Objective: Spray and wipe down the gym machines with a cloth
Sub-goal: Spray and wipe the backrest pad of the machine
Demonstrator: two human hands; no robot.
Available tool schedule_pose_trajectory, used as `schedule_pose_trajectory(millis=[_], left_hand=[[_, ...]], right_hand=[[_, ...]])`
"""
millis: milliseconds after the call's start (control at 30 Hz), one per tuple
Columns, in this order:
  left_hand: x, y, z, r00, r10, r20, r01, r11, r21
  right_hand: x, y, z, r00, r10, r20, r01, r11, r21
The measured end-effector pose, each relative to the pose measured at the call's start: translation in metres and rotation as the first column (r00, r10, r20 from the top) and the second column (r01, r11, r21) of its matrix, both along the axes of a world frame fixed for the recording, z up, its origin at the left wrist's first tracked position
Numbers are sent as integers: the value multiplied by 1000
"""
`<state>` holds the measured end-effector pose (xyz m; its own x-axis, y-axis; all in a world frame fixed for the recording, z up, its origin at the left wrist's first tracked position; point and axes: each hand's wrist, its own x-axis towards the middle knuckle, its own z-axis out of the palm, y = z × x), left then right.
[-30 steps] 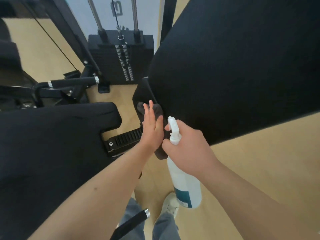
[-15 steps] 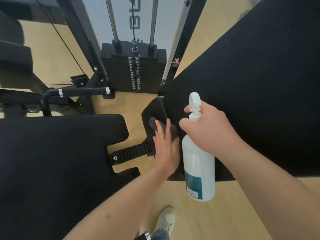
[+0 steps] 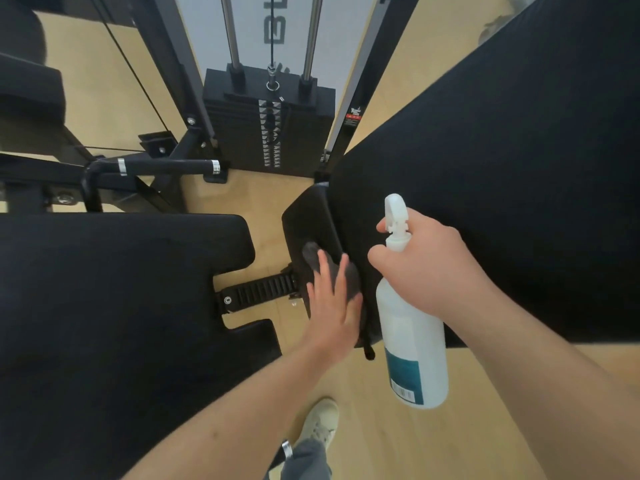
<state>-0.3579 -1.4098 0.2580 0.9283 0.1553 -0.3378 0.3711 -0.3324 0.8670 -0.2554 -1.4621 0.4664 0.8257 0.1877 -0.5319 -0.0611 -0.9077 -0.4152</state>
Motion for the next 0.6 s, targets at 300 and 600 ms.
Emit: schedule_pose_trajectory(millis=[300, 600], left_hand=[[-40, -55, 2, 990, 128, -50, -131, 989, -60], [46, 14, -9, 926, 343, -158, -355, 934, -53]], right_hand=[[-5, -8, 2, 1000, 27, -8, -27, 998, -56], [-6, -8, -1, 999, 36, 20, -35, 998, -59]])
